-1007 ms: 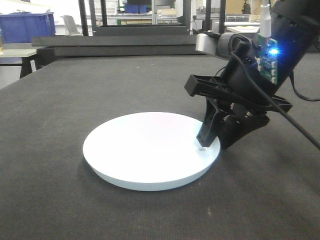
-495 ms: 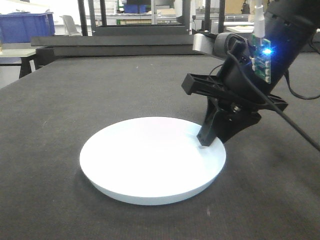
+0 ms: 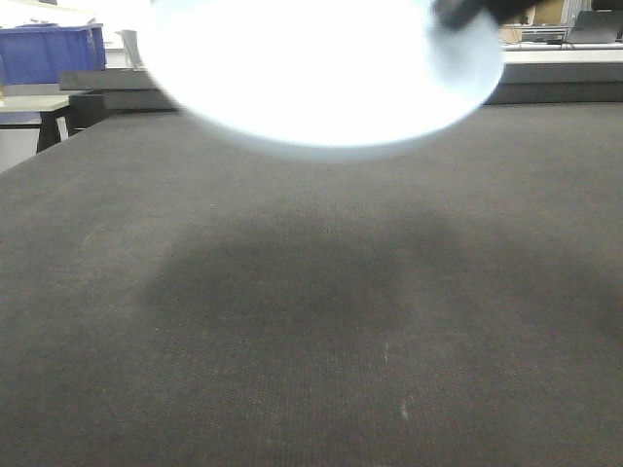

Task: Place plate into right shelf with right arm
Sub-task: 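Lift the plate up off the table with the right gripper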

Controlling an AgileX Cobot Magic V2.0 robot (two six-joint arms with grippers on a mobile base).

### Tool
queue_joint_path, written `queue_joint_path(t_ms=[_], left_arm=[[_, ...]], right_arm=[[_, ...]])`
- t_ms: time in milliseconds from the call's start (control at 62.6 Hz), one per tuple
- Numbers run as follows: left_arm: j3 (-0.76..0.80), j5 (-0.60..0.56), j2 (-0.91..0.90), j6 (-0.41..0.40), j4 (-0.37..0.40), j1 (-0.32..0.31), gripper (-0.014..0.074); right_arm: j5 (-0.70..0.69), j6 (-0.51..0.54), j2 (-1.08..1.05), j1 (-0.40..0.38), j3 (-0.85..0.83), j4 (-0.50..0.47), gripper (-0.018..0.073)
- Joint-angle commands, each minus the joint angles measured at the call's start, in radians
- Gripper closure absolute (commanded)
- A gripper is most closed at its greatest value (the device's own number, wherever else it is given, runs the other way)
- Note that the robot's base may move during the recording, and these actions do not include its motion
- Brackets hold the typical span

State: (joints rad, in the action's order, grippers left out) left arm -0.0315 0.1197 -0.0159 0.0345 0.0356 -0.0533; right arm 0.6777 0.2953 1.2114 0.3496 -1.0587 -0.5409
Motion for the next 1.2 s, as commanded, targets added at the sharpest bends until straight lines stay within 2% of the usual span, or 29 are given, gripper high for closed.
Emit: queue_joint_path(t_ms=[0, 352, 559, 783, 1087, 1183], left_arm=[[-0.01, -0.085, -0.006, -0.003, 0.006, 0.001, 0.0643], [-0.01, -0.085, -0.006, -0.003, 0.006, 0.001, 0.0643], [-0.01, -0.085, -0.006, -0.003, 0.006, 0.001, 0.0643], [-0.01, -0.085, -0.006, -0.003, 0.006, 0.001, 0.0643], [-0.01, -0.085, -0.006, -0.003, 0.006, 0.001, 0.0643], [-0.01, -0.085, -0.006, -0.003, 0.006, 0.001, 0.0643]], right_arm=[[-0.089, 0.009, -0.149, -0.006, 0.01, -0.018, 0.0503], [-0.423, 0.009, -0.664, -0.007, 0.301, -0.007, 0.0503], [-0.548, 0.009, -0.905, -0.007, 0.458, 0.171, 0.0503], [-0.605, 0.009, -0.998, -0.007, 0.565, 0.261, 0.0503], [-0.79, 0.009, -0.995, -0.007, 0.687, 0.278, 0.0503], [-0.795, 0.009, -0.995, -0.007, 0.691, 0.278, 0.0503]])
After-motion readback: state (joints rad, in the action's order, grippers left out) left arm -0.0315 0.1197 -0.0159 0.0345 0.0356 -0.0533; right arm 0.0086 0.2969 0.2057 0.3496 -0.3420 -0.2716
